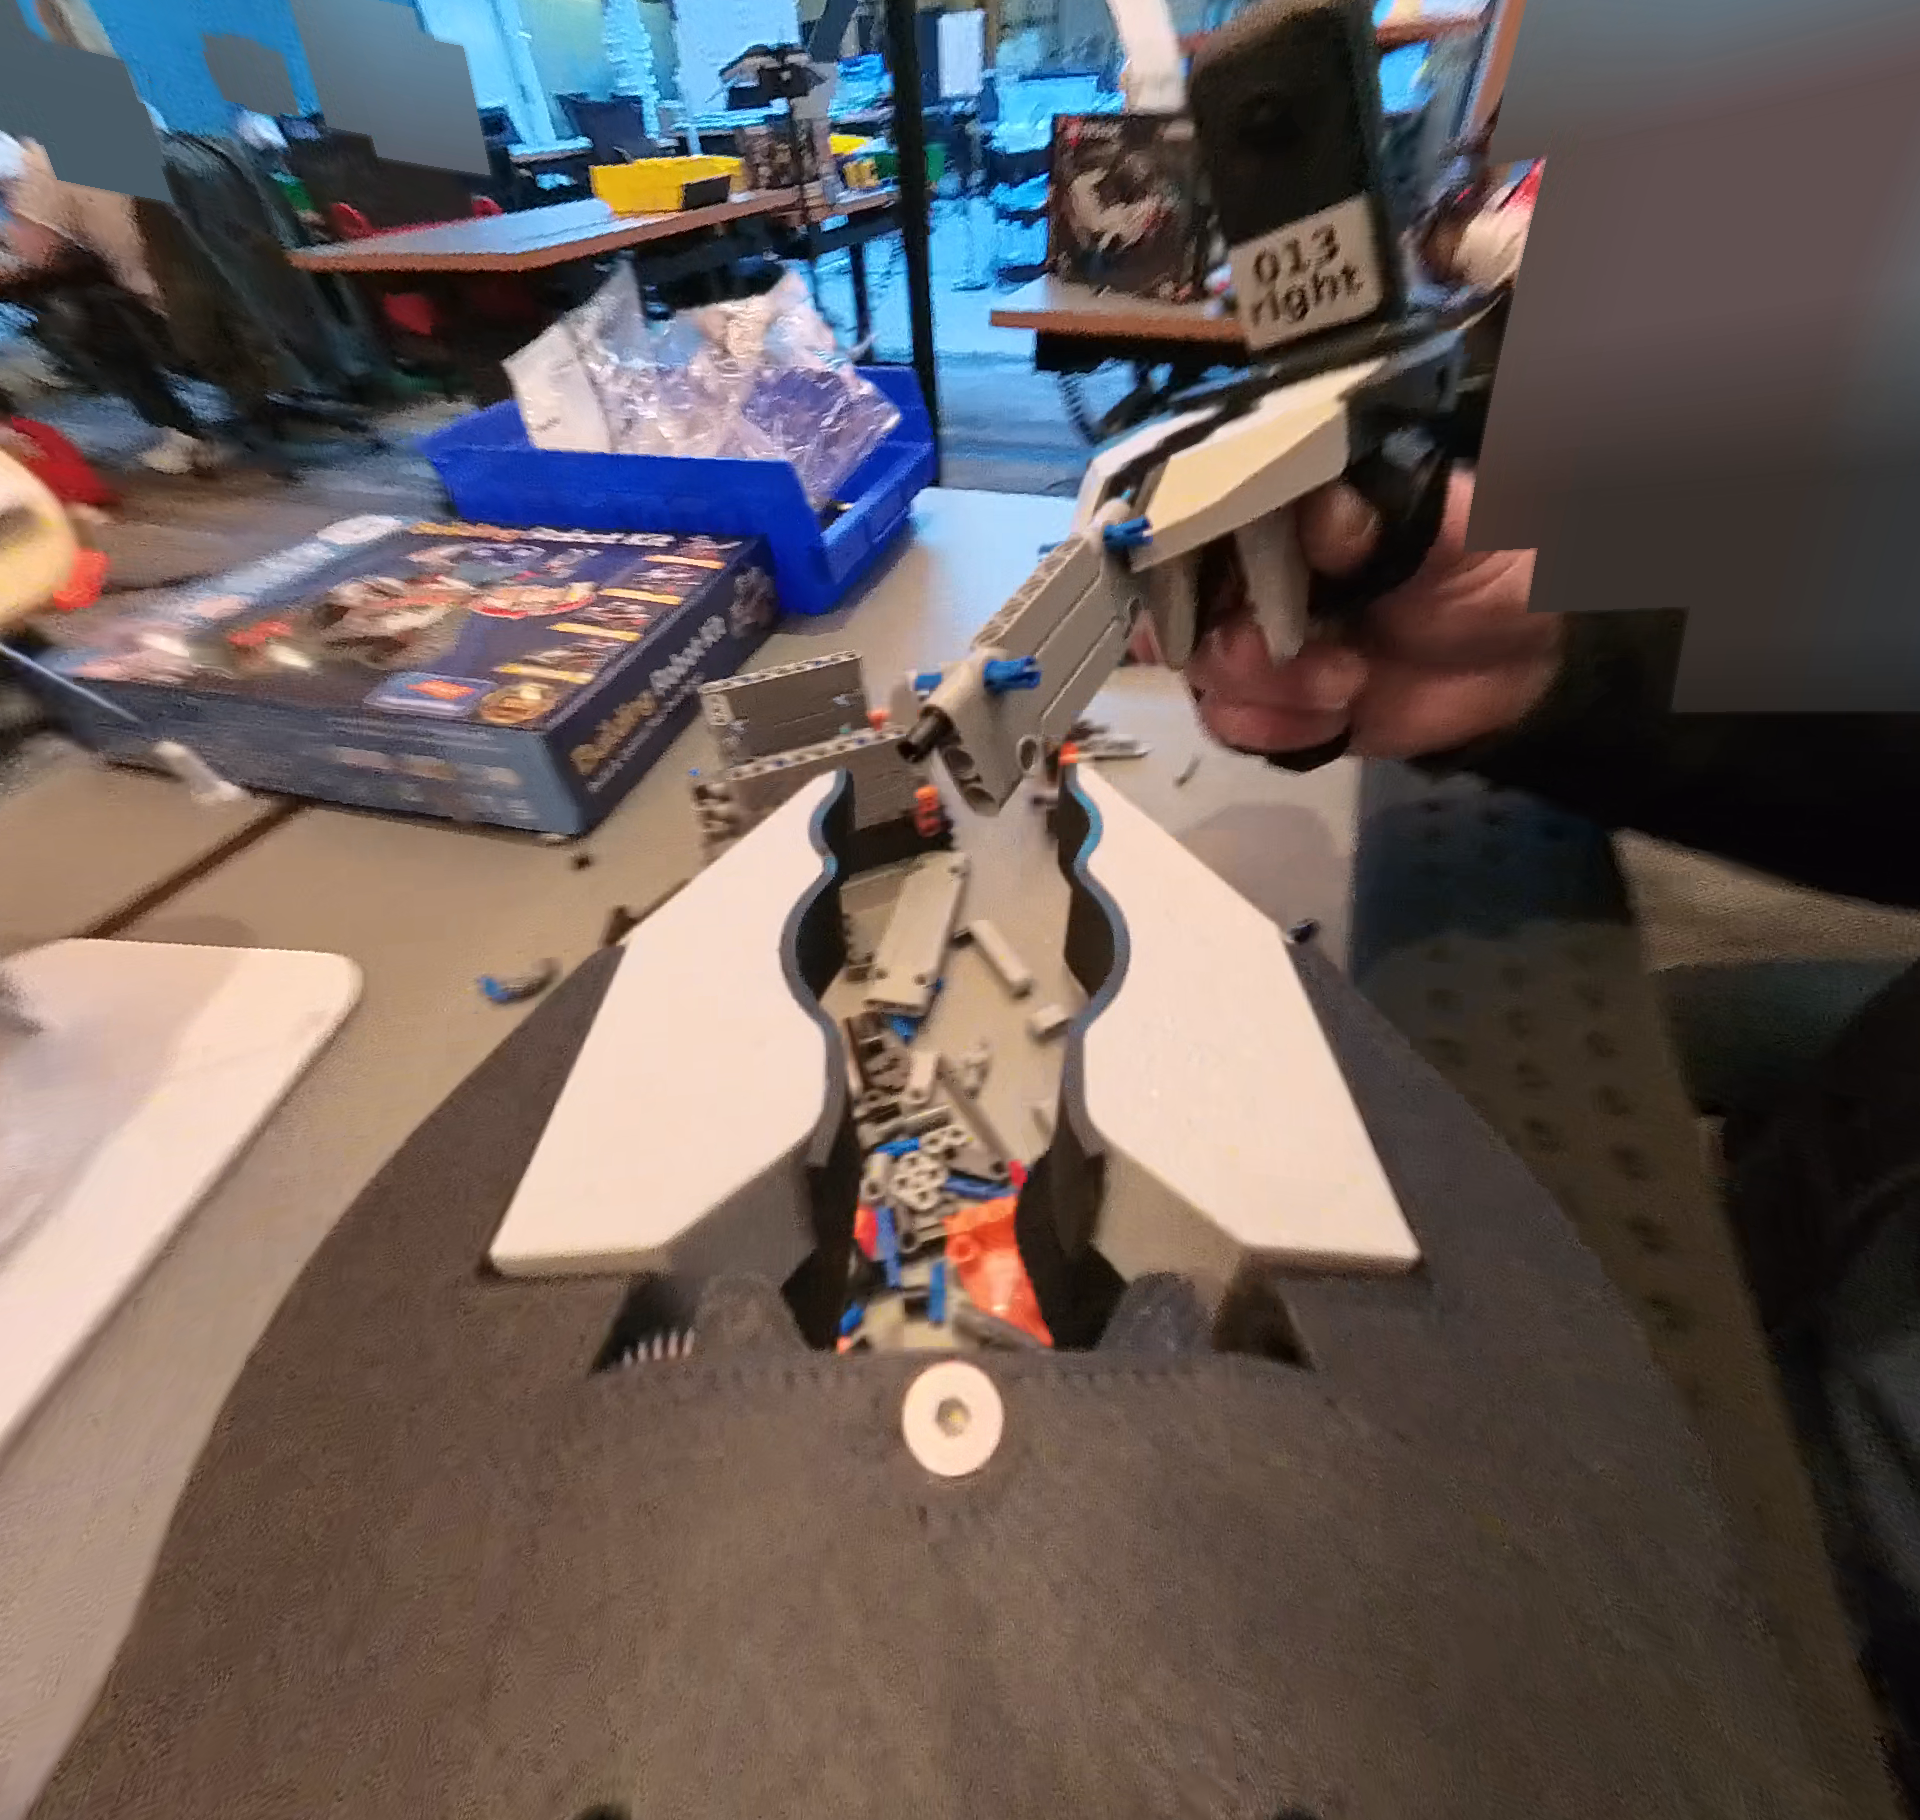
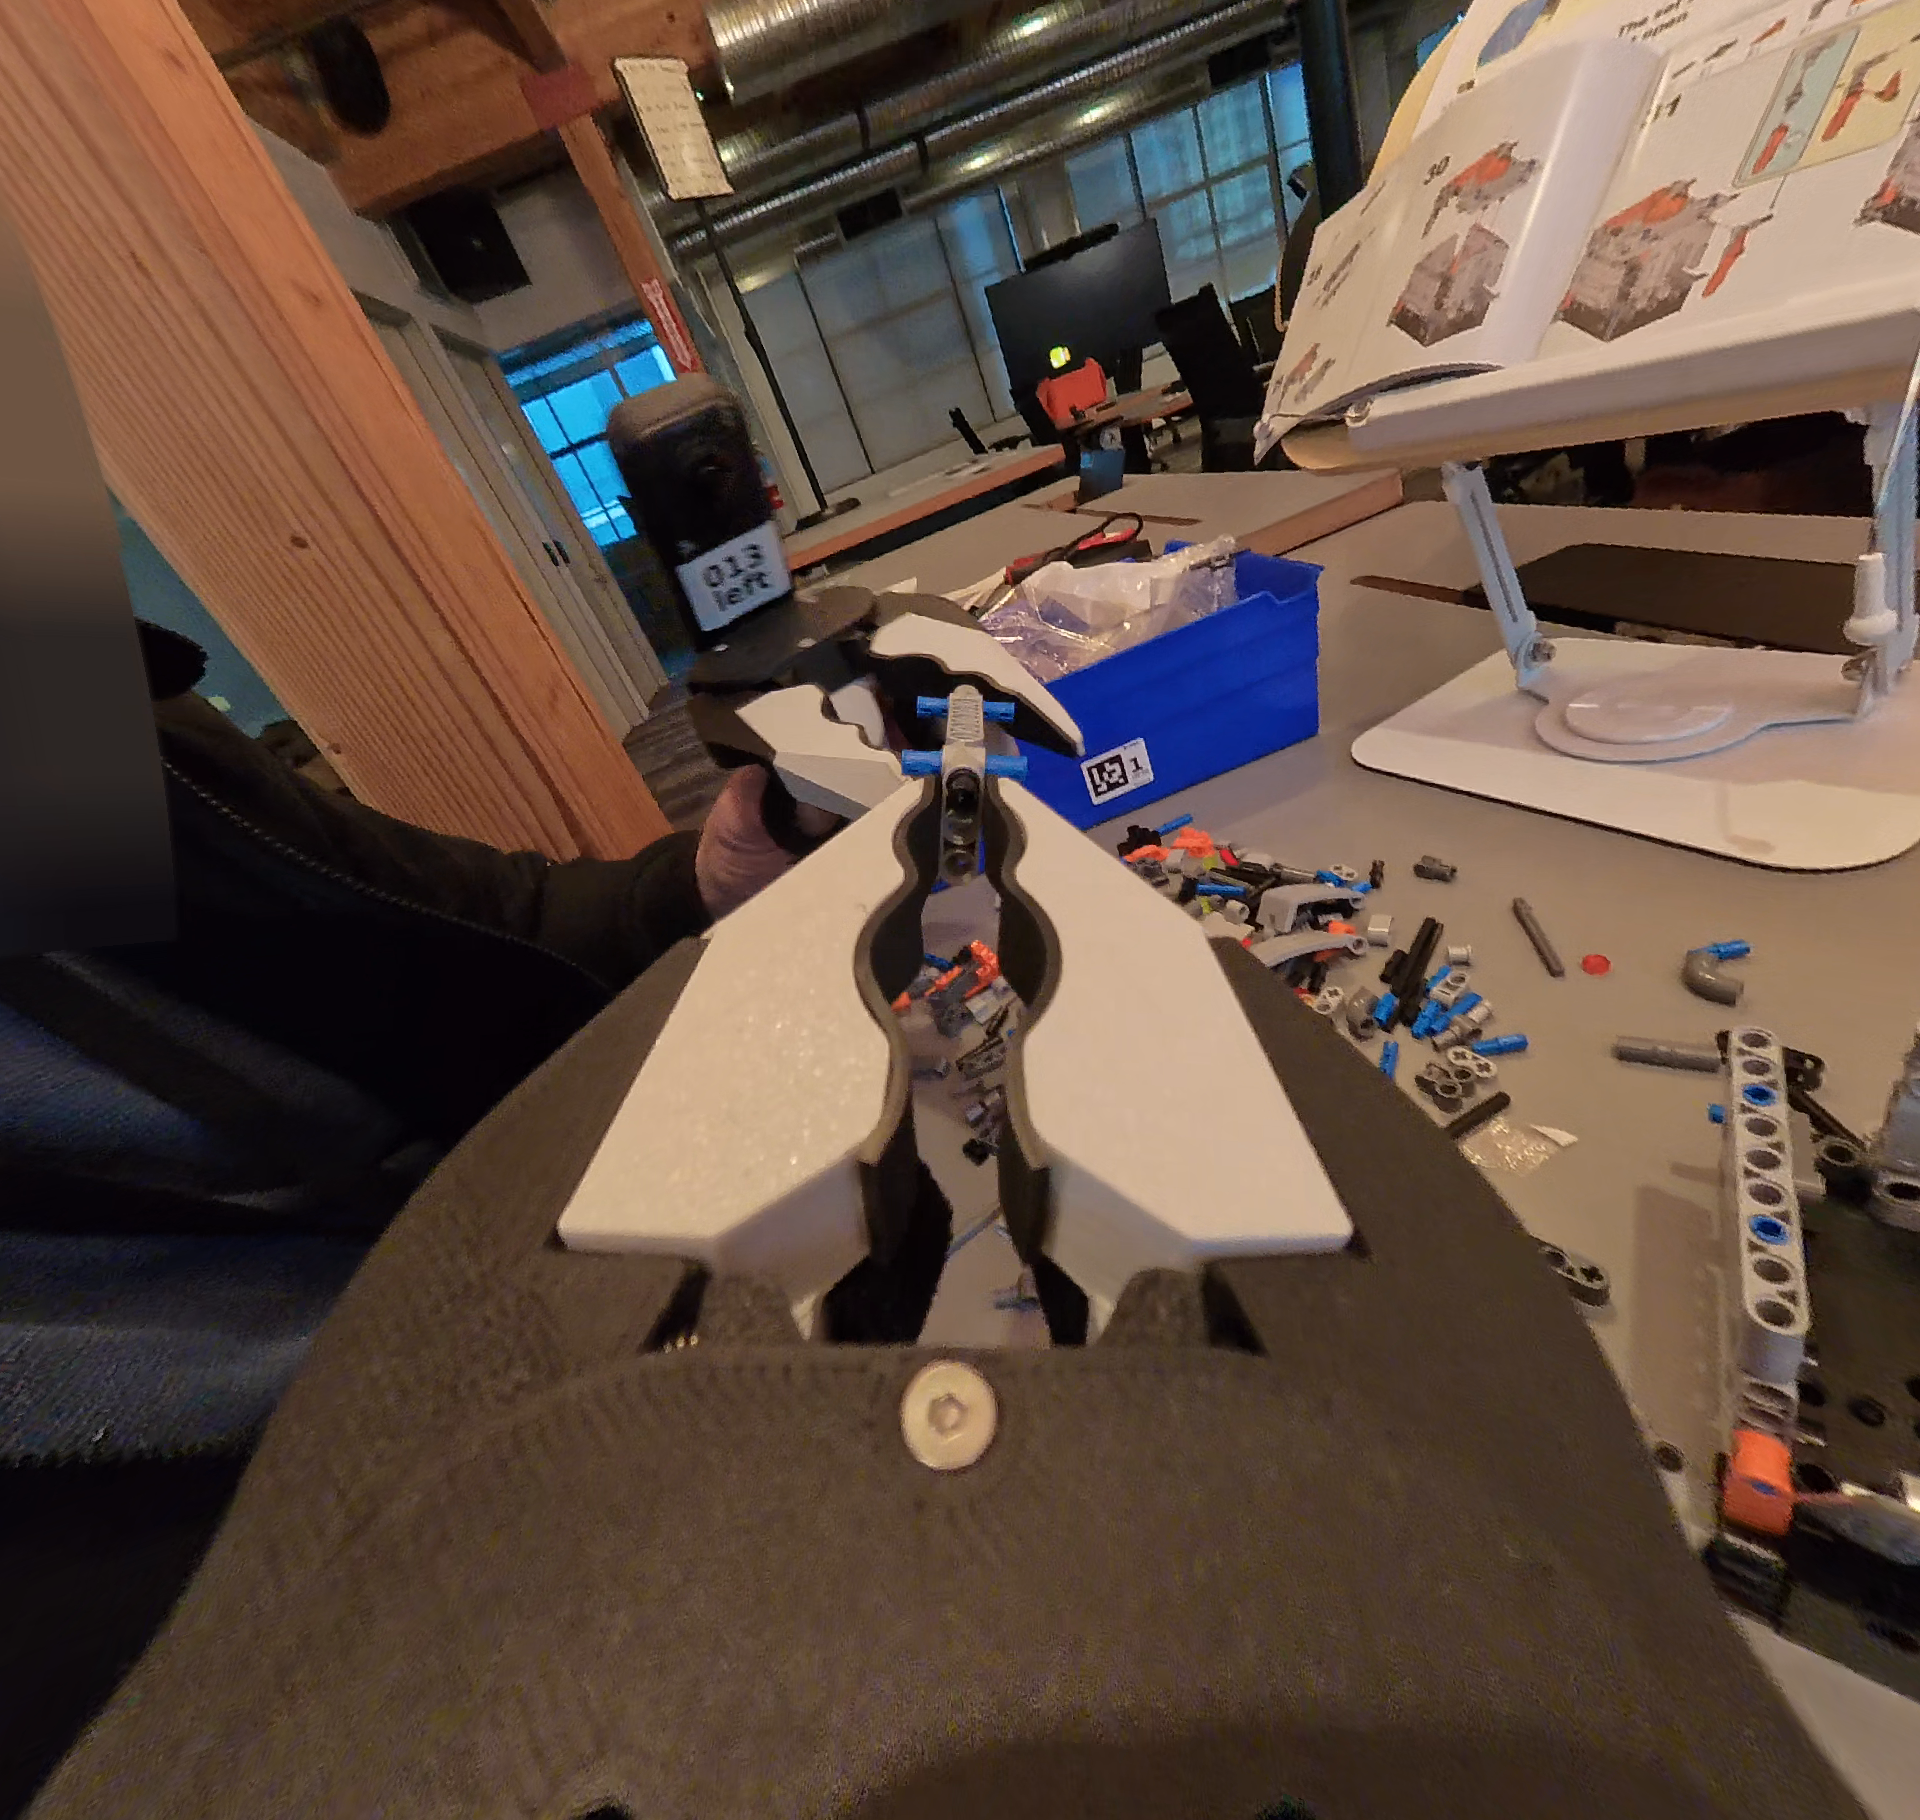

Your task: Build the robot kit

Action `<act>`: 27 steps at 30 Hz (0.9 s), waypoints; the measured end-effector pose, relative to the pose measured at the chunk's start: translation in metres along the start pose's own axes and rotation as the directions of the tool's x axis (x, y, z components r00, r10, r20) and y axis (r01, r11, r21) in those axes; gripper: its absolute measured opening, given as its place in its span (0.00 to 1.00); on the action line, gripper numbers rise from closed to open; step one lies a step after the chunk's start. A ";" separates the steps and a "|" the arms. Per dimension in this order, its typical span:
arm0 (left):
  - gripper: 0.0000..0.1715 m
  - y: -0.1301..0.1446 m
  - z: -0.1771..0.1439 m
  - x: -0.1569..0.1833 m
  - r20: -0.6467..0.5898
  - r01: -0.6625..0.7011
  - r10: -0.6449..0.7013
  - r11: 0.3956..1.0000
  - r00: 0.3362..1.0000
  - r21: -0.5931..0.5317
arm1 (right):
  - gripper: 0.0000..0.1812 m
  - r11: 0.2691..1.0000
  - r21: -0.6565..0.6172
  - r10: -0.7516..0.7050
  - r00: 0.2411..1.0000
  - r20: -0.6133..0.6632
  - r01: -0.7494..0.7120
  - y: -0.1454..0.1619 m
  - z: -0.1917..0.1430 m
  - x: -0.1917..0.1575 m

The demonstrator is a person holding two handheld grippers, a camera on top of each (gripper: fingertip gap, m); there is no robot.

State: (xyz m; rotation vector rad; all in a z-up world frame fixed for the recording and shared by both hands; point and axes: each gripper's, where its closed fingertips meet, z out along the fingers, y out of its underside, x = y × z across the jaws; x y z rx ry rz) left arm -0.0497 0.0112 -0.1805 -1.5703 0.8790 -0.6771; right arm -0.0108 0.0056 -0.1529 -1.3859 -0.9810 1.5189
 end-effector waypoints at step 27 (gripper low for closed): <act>0.03 0.001 0.001 0.047 -0.365 0.155 -0.159 0.987 0.917 -0.040 | 0.15 0.911 -0.356 -0.206 0.978 0.042 0.208 0.016 0.000 -0.020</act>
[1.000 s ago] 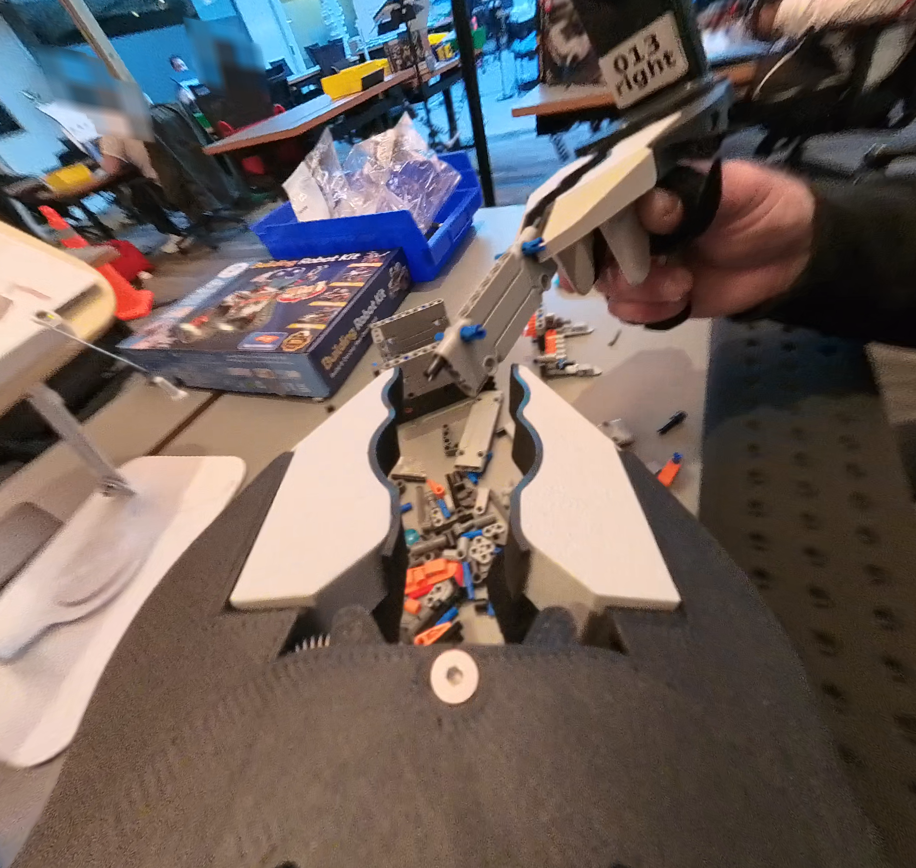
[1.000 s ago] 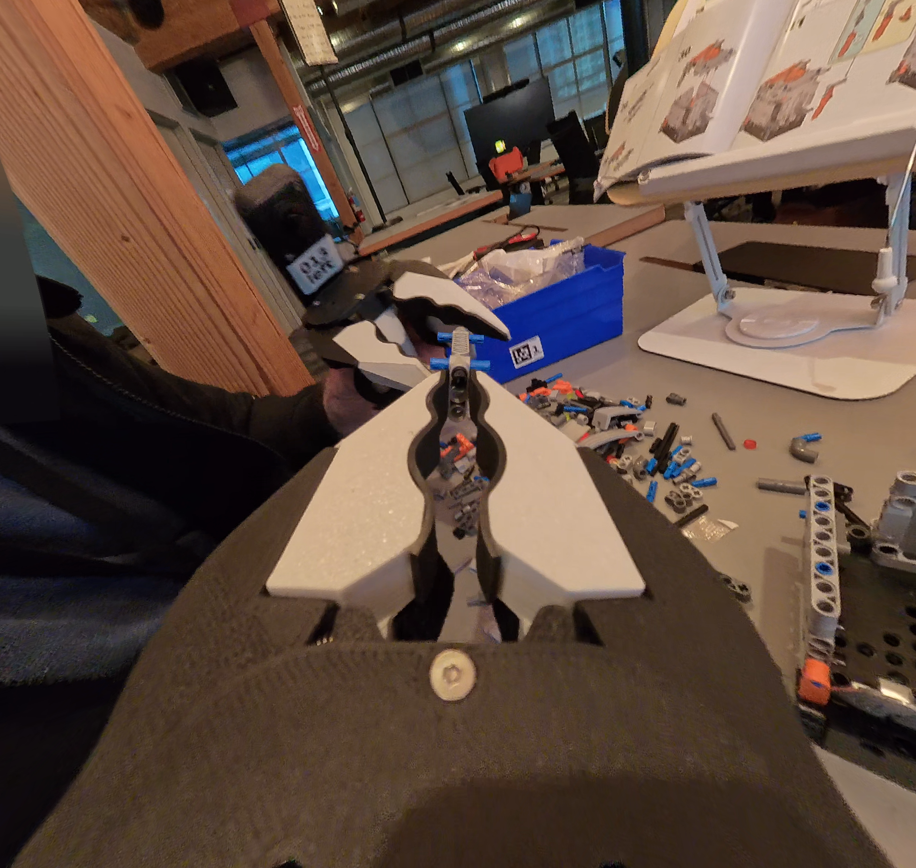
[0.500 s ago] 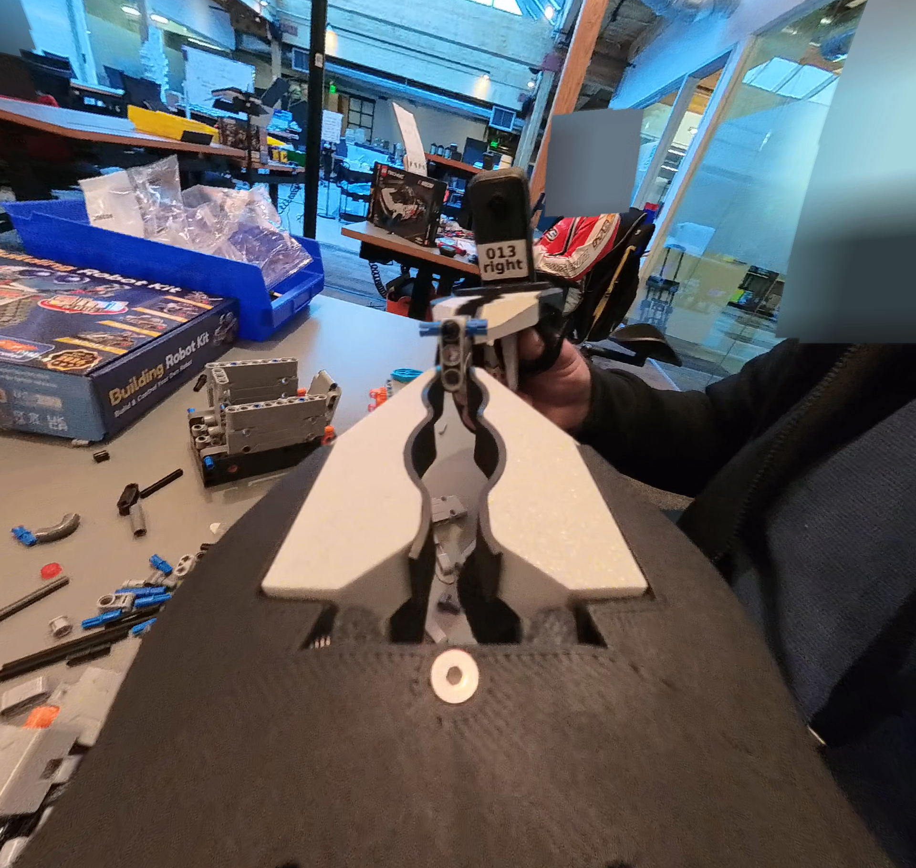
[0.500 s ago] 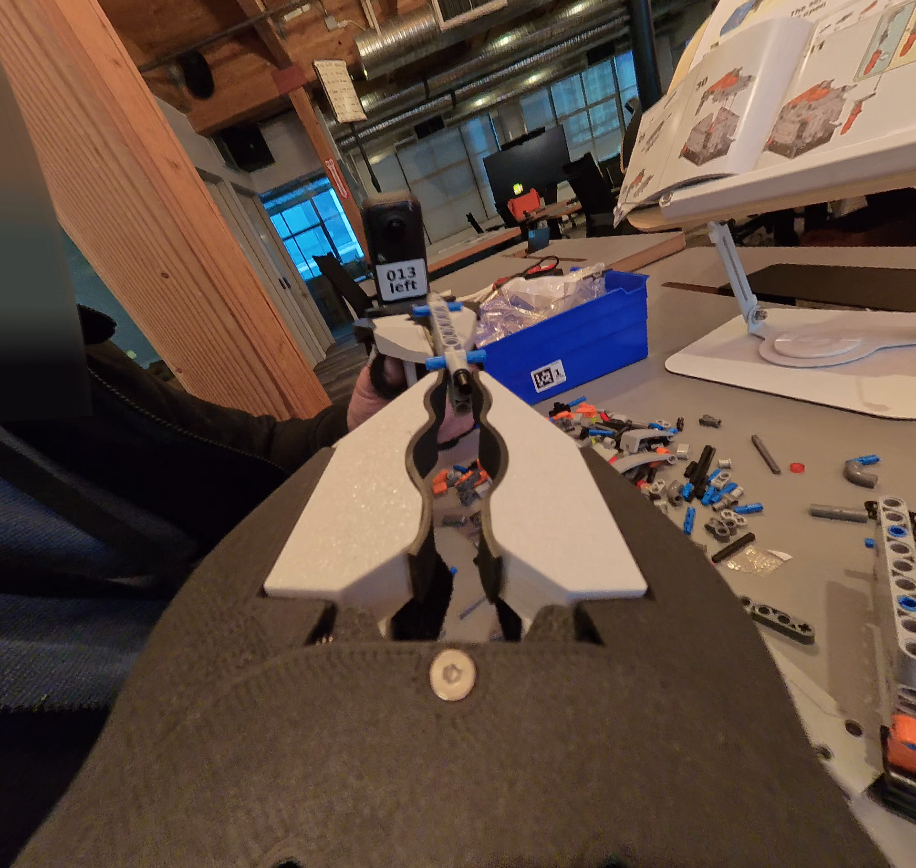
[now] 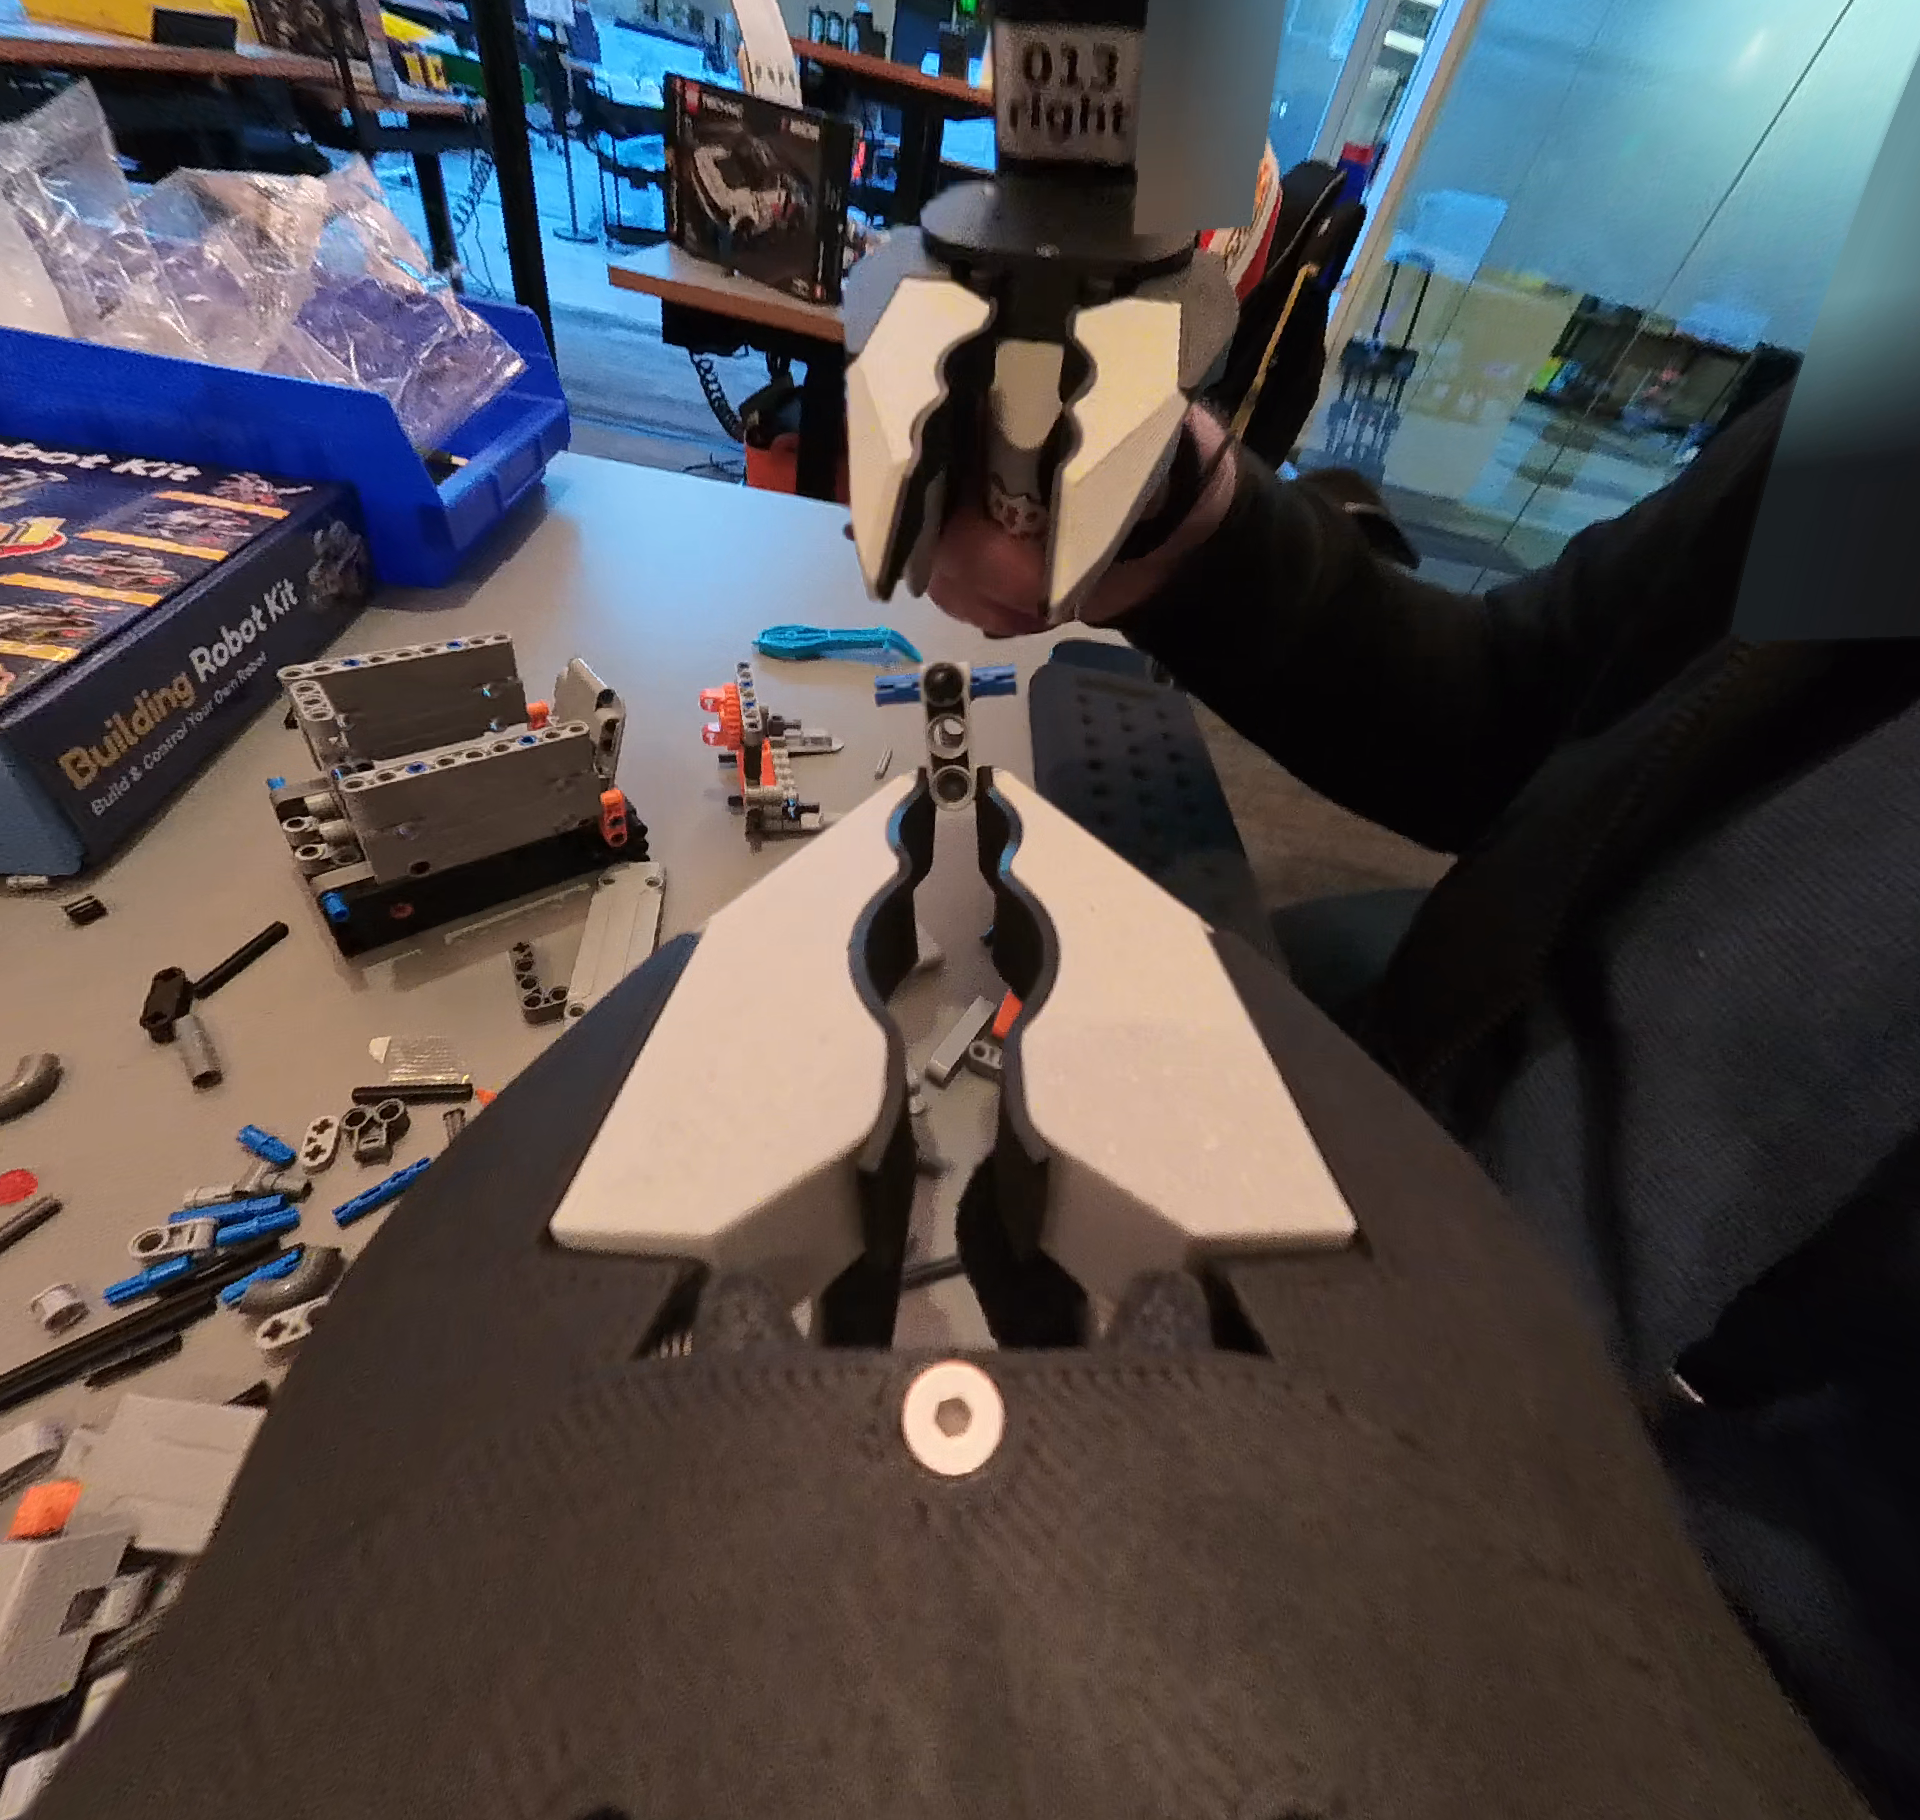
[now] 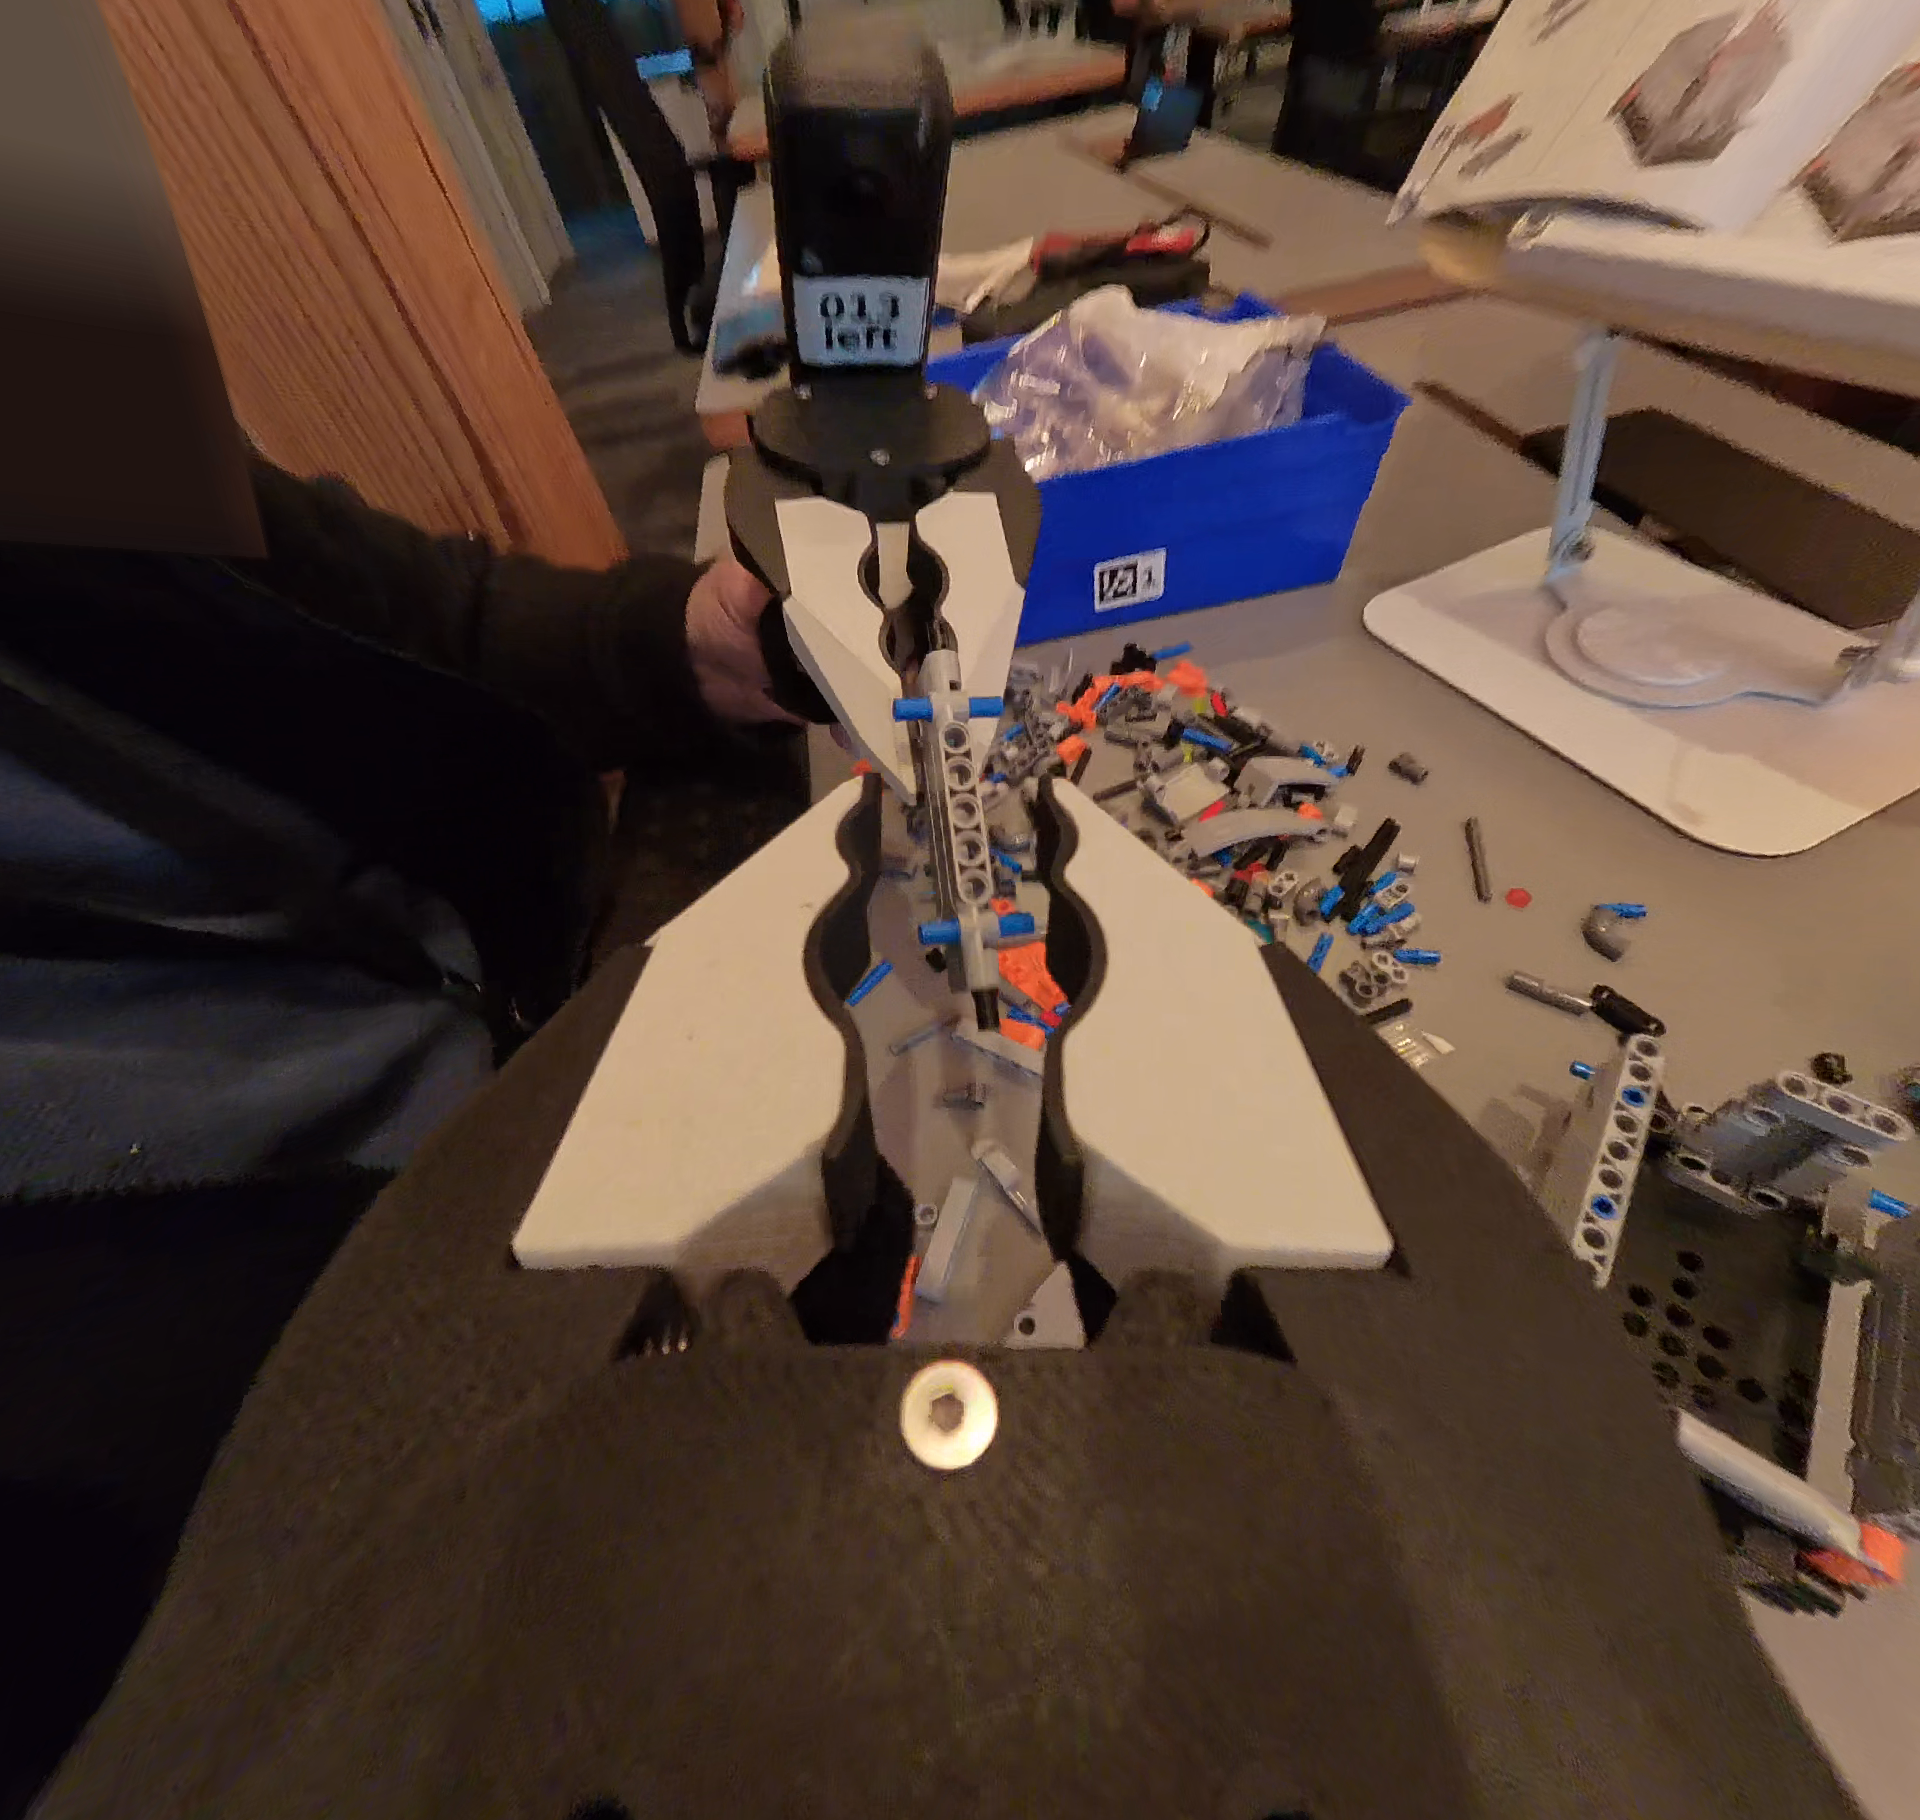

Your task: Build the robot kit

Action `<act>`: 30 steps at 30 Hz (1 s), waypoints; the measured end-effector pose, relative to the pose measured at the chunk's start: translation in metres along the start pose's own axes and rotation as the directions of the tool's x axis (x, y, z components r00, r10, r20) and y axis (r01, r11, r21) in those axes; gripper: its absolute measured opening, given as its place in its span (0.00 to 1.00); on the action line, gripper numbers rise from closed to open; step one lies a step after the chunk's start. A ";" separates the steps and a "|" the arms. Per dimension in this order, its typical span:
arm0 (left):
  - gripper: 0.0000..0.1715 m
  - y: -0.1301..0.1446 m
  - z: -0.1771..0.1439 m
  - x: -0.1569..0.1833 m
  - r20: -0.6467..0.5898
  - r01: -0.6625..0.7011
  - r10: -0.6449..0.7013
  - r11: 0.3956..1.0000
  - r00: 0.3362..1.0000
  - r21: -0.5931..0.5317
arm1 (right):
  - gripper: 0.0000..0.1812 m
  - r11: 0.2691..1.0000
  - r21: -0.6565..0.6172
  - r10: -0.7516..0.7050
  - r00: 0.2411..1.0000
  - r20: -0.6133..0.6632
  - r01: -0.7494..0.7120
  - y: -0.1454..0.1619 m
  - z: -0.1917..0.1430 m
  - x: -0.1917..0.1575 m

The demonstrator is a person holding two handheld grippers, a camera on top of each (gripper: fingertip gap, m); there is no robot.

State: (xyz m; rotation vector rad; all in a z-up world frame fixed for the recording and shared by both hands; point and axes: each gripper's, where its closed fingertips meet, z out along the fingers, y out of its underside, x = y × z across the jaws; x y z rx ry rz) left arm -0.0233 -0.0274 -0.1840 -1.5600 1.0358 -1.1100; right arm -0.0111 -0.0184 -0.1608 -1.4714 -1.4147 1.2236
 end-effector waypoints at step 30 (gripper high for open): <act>0.14 -0.008 -0.007 -0.018 0.032 0.057 -0.060 0.993 0.998 0.099 | 0.02 0.838 0.423 0.283 0.937 0.202 -0.345 -0.030 -0.031 0.019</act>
